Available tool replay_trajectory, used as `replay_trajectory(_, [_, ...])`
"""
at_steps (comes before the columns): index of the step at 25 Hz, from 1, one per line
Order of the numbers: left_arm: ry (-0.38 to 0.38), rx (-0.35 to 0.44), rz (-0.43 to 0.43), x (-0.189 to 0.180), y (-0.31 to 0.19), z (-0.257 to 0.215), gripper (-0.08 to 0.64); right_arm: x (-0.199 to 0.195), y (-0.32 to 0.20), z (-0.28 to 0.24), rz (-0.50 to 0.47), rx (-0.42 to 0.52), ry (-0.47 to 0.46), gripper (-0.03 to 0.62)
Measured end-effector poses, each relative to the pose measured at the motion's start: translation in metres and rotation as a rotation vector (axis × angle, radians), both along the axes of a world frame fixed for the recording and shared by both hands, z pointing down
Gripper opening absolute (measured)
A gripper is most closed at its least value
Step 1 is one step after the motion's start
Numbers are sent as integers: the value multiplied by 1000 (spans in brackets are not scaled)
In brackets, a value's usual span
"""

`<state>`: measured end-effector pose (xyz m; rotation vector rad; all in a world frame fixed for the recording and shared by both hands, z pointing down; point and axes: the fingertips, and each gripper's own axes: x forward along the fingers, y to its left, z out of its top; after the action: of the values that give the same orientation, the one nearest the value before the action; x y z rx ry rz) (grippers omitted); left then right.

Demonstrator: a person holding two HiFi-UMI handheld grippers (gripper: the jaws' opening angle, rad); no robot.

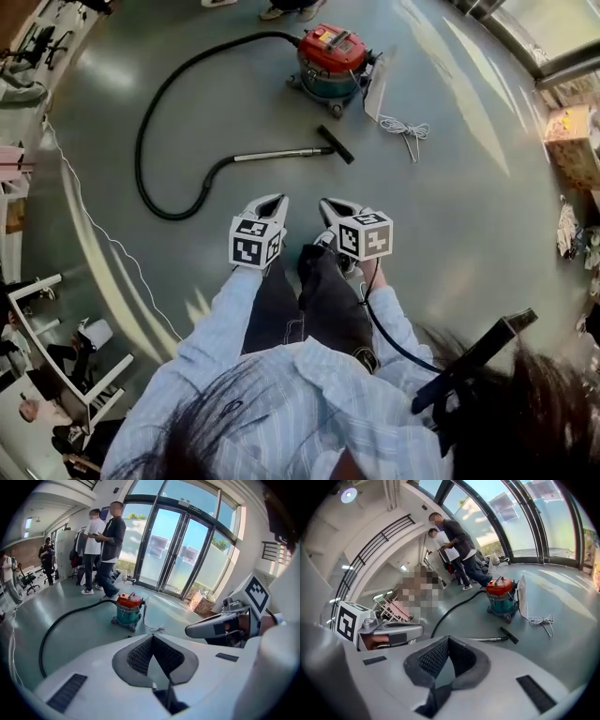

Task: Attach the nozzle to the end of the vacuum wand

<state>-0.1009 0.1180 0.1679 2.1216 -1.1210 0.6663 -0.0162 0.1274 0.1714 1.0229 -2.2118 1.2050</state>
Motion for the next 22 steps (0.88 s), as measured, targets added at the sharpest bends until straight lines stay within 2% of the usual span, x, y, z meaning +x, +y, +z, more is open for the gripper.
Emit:
replay_trajectory(6, [34,5,-5,-34,28,-24,5,-28,18,-14,20,15,-2,5])
replay_trajectory(12, [85,37,38,-93,61,-41,5,-85,32,-30,57,67,26,5])
replay_trajectory(17, [134,54,89,-139,96,-51,5,-132,67,-46,104,101,61,5])
replay_trajectory(22, [184,54,138,-182,132,-49,5,-181,114,-43,162,99,50,5])
